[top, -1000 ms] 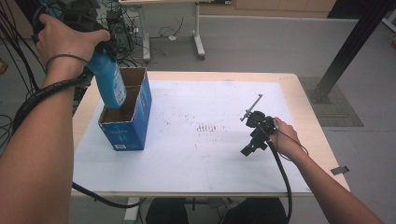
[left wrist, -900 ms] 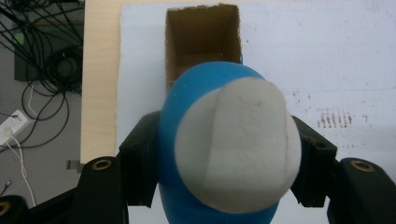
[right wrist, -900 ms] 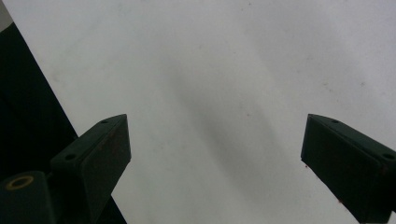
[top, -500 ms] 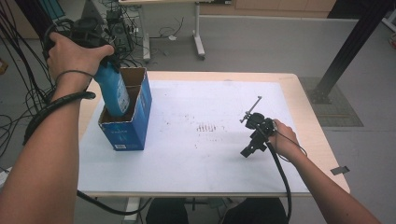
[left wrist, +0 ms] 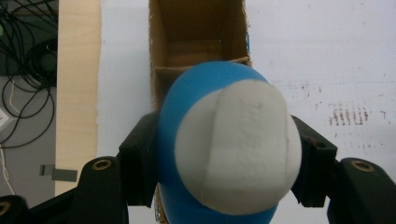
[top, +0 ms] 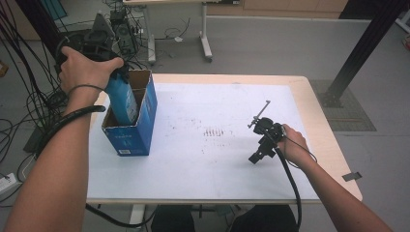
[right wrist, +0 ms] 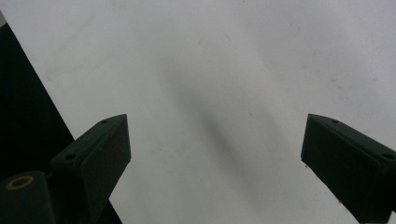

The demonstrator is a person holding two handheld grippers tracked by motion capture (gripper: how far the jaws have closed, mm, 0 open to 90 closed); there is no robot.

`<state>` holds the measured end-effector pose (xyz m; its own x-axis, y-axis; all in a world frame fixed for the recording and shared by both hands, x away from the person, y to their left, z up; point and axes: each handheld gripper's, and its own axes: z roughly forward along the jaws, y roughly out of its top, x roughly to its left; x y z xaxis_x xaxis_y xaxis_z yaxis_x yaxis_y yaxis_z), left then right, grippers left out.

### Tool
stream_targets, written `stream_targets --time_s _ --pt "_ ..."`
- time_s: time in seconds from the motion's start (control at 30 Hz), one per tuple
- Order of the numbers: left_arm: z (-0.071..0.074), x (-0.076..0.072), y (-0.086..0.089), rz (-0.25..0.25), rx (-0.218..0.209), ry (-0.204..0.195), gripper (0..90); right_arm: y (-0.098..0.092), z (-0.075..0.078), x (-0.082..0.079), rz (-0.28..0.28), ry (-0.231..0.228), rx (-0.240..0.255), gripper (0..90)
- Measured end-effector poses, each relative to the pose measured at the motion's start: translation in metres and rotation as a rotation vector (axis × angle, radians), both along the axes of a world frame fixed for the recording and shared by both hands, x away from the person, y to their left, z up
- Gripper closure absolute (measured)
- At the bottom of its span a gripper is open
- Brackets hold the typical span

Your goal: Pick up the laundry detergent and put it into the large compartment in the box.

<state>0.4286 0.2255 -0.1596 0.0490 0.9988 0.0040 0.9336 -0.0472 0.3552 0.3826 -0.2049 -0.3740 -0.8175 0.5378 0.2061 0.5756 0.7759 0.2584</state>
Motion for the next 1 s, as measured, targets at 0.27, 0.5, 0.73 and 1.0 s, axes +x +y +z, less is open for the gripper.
stream_targets --time_s 0.27,0.5,0.73,1.0 --pt "-0.016 0.002 0.003 0.010 0.003 0.011 37.9 -0.001 0.000 0.000 0.005 -0.003 0.000 8.2" --pt "-0.028 0.002 0.004 0.012 -0.005 0.012 37.9 -0.004 0.000 0.000 -0.008 0.000 -0.002 8.3" --pt "-0.040 0.004 0.000 0.010 0.013 0.024 37.9 -0.001 0.000 -0.001 0.000 0.002 0.001 8.3" --pt "-0.054 0.004 0.000 0.010 0.006 0.036 37.9 -0.005 0.000 0.000 -0.009 0.001 0.007 8.2"
